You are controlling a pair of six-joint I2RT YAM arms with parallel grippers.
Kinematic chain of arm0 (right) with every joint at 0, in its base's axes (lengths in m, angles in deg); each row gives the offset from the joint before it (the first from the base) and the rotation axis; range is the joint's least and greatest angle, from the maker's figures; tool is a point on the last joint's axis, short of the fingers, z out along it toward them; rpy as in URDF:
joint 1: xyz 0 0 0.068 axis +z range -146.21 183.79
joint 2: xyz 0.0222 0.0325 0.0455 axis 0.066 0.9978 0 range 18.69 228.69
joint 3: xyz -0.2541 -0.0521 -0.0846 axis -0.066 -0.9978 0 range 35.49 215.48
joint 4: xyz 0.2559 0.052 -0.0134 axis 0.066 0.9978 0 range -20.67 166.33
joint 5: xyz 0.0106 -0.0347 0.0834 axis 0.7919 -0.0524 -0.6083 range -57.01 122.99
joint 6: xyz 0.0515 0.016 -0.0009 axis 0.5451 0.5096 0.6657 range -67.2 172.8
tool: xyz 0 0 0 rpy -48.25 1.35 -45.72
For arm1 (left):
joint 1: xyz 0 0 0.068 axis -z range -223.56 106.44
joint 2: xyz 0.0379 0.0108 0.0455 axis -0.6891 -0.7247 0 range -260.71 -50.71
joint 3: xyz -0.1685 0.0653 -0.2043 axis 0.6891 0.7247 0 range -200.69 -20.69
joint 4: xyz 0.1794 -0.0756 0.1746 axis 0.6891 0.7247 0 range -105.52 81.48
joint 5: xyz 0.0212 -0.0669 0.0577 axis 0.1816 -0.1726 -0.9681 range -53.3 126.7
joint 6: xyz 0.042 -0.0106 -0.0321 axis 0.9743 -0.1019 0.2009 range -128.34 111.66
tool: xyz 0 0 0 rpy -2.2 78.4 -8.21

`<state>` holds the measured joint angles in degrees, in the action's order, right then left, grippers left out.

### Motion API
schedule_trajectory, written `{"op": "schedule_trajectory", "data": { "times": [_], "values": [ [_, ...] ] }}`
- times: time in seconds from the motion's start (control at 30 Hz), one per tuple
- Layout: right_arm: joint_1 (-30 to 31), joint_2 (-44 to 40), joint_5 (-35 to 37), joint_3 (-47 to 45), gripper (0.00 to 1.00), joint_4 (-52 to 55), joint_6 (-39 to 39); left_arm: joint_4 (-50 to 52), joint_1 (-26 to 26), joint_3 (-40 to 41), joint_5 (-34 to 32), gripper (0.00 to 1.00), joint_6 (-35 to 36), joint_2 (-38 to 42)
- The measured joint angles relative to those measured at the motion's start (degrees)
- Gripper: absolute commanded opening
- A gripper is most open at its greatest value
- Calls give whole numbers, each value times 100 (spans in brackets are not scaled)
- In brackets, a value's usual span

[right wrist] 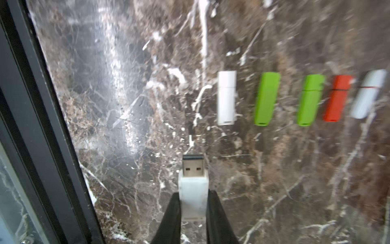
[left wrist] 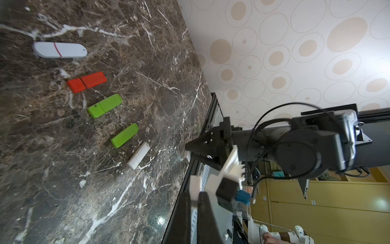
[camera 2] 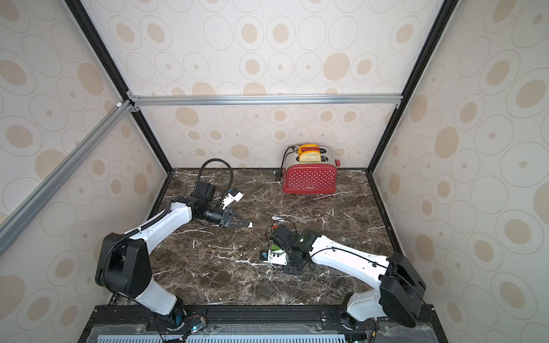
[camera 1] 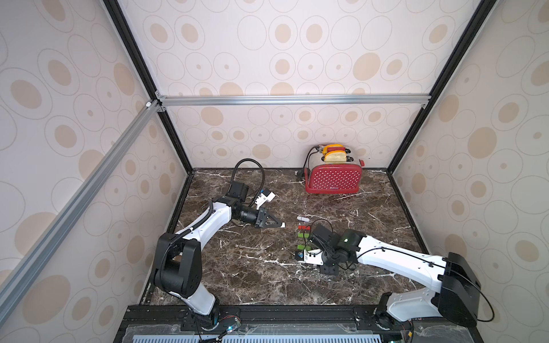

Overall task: Close the usb drive cover
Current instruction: Pick up the USB drive from the center of the board, then close the cover of the USB drive.

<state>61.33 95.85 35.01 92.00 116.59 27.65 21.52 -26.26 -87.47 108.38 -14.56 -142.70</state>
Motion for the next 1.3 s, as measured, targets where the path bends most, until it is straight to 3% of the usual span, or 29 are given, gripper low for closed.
{"op": "schedule_trajectory", "data": {
  "times": [0.33, 1.3],
  "values": [
    [-424, 481, -267, 1178, 1, -11, -505, 0, 503, -107, 22, 3, -52, -299],
    [-555, 623, -686, 1200, 0, -11, -326, 74, 1150, -142, -260, 3, -33, -656]
  ]
}}
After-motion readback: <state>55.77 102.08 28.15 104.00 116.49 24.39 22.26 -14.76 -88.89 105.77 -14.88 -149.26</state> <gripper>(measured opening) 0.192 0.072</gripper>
